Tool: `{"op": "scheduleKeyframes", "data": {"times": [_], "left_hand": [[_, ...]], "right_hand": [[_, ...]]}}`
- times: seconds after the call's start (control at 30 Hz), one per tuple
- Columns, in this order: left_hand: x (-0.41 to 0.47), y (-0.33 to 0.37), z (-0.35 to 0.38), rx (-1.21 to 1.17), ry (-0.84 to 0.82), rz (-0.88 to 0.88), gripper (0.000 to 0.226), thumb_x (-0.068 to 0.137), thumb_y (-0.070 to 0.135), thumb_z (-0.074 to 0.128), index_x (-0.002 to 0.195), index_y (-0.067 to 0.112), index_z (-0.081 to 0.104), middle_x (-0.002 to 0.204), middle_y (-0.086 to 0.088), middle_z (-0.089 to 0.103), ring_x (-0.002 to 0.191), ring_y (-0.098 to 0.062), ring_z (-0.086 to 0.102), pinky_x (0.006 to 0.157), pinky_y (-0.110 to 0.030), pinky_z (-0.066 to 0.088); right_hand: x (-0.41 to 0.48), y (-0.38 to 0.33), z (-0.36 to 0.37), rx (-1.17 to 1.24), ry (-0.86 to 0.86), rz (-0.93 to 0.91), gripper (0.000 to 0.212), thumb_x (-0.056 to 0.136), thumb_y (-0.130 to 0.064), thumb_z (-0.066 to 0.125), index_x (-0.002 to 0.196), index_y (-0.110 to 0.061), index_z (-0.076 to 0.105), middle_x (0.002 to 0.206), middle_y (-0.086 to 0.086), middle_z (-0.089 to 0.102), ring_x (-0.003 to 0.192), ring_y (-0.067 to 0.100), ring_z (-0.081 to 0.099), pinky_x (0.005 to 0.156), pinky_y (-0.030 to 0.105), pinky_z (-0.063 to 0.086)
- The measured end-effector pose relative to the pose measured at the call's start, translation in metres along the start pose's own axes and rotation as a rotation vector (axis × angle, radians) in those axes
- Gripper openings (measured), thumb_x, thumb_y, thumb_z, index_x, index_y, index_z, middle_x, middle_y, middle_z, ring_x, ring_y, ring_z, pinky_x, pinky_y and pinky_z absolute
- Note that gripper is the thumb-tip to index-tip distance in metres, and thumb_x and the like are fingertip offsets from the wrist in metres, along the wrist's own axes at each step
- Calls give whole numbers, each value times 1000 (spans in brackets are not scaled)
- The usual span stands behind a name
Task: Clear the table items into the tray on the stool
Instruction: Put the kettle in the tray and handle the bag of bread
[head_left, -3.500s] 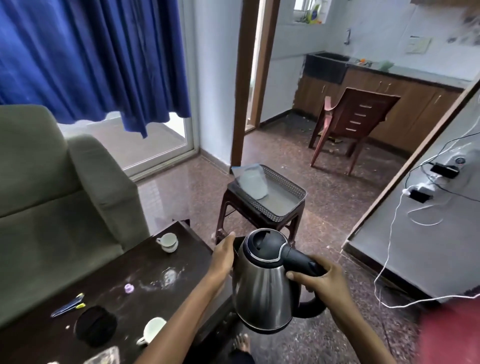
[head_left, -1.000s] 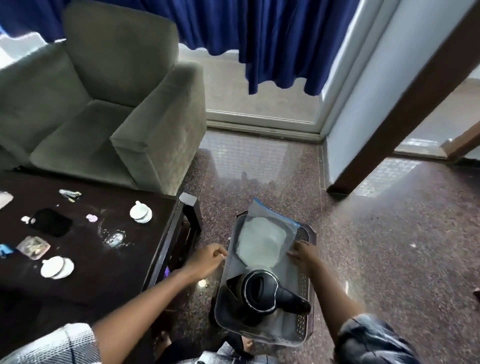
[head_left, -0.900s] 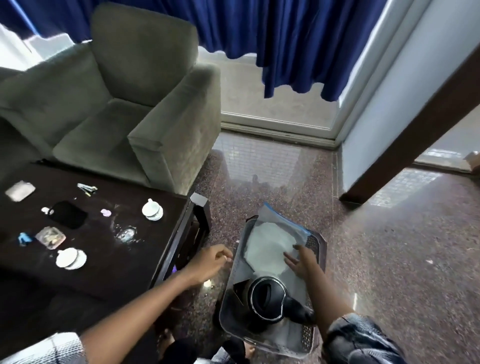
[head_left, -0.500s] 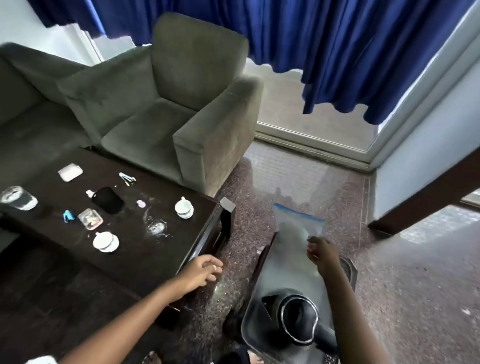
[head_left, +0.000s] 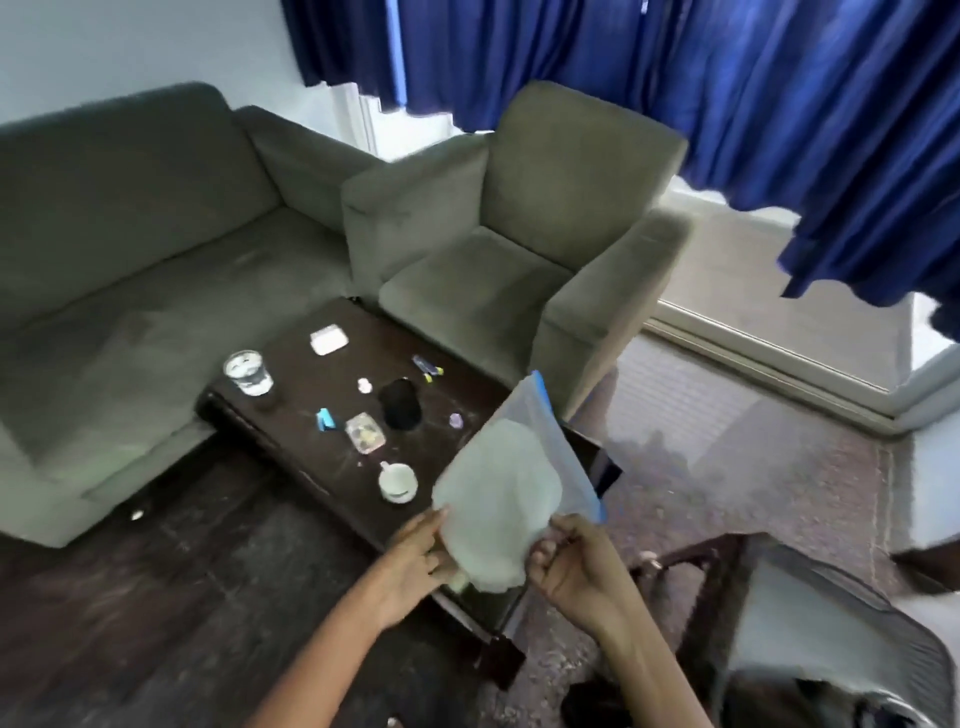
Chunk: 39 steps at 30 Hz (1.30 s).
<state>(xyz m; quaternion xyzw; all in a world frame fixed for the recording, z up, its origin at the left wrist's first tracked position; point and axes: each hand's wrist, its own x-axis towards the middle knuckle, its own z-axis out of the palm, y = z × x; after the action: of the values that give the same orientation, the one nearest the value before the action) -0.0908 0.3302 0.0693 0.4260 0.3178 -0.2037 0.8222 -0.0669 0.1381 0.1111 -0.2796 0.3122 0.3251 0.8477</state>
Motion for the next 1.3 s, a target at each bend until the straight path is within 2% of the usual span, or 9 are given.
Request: {"op": "scheduleKeyframes", "data": {"times": [0.2,0.33,0.43,0.53,0.63,0.77,0.93,1.03,1.3], "left_hand": [[-29,57,-86,-233,-76,141,52,86,34,52,132,10,50,127,-12,61,121,-26,55,103,-40,43],[-34,95,-116,-209,-161,214,55,84,27,62,134,10,47,131,-12,59,121,-24,56,94,-35,52],[-34,118,-138,-186,-167,237,62,75,25,72,131,11,51,129,-10,60,119,-24,58,93,-35,53],[-28,147,-159,-146,-137,273,47,80,19,66,126,14,55,122,-7,65,110,-20,64,83,-32,57],[-19,181,-180,-125,-106,293,44,80,12,62,124,14,56,117,-7,68,103,-19,67,76,-29,58],[1,236,-203,-55,-80,287,42,77,13,64,119,15,59,113,-7,70,101,-19,68,77,-30,58],[37,311,-223,54,-72,219,45,76,14,68,120,14,59,116,-9,68,107,-23,65,86,-36,54],[65,352,-232,100,-13,223,44,75,13,69,118,11,60,113,-10,70,102,-24,67,75,-31,57],[141,402,-236,416,488,328,32,89,14,58,120,9,52,122,-14,57,98,-20,57,87,-33,45]], "right_hand": [[38,64,81,-127,-84,9,12,73,-6,52,62,-12,54,47,0,50,34,10,40,38,20,37],[54,81,120,-282,-125,-54,10,67,-9,62,71,-12,53,53,0,51,36,10,37,38,21,38],[74,82,136,-304,-211,-92,45,43,-18,84,82,-11,60,74,4,63,61,16,55,57,26,49],[96,76,153,-172,-334,-89,53,61,-27,75,108,-13,56,113,9,62,101,25,59,91,37,44],[128,63,169,-44,-359,-91,69,66,-37,71,129,-15,53,128,9,55,114,24,52,96,38,39],[176,46,213,-221,-368,-112,70,65,-40,72,128,-17,54,119,8,64,90,24,67,64,34,54],[224,34,289,-389,-313,-9,32,82,-24,58,109,-9,65,102,13,69,87,28,68,76,40,57],[262,26,323,-506,-298,-104,36,70,-24,75,100,-9,62,98,15,65,85,27,65,80,40,55],[321,29,375,-512,-104,-261,8,85,-10,58,89,-6,64,83,12,68,74,24,63,72,37,53]]}}
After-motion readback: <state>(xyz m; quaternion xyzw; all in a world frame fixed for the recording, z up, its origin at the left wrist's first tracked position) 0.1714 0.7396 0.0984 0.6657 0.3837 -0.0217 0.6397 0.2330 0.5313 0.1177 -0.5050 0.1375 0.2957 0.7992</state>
